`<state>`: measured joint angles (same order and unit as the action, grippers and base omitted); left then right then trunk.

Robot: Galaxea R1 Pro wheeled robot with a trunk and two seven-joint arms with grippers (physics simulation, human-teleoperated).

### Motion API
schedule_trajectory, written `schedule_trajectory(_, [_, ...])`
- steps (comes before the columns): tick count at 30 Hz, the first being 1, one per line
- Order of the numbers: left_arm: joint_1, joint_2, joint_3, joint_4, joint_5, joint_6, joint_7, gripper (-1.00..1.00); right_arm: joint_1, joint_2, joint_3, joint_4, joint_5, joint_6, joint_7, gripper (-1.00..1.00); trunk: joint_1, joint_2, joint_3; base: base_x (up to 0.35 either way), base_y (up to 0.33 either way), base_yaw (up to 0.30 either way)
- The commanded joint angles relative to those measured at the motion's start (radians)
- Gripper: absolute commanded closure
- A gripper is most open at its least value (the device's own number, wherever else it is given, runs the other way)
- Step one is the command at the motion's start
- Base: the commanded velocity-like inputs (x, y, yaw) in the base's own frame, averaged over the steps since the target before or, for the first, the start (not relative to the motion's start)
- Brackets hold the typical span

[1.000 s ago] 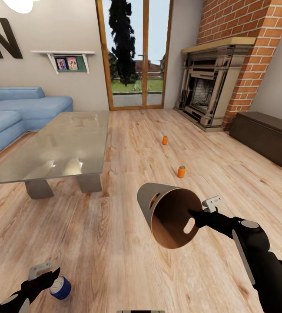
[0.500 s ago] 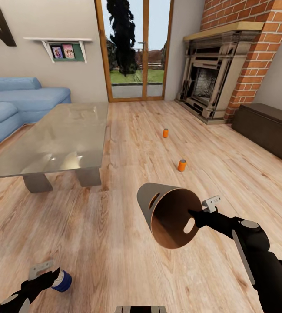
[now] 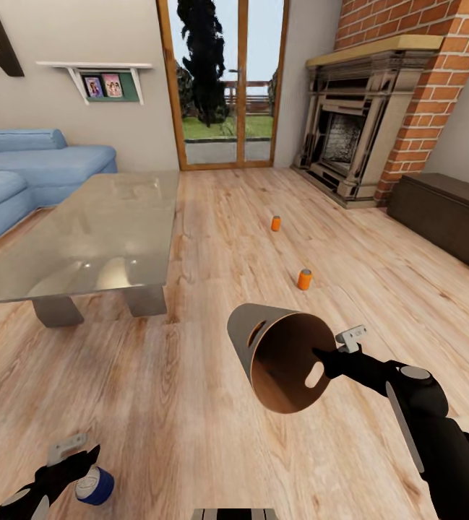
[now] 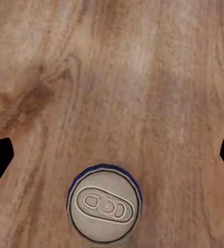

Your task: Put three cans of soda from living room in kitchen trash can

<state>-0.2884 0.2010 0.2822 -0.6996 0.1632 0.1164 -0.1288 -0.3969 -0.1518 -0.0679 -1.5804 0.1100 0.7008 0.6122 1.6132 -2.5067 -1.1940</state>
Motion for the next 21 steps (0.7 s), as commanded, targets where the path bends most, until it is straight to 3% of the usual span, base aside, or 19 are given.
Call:
schedule_trajectory(1, [0.0,0.0,0.0,0.0,0.0,0.0,0.0,-1.0,0.0,0.0,0.0,-0.001,-0.018,0.004,0.0,1.0,0.0,0.0,0.0,0.137,0.0,0.0])
schedule_trajectory(7, [0.0,0.0,0.0,-0.001,0.001,-0.001,0.0,-1.0,0.0,0.0,0.0,-0.001,-0.018,0.004,0.0,1.0,0.0,0.0,0.0,0.053,0.0,0.0])
schedule_trajectory(21, [0.0,0.0,0.0,-0.001,0.001,0.0,0.0,-1.0,0.0,0.001,0.0,-0.001,-0.018,0.004,0.0,1.0,0.006,-0.003,-0.054,0.003,0.0,0.0])
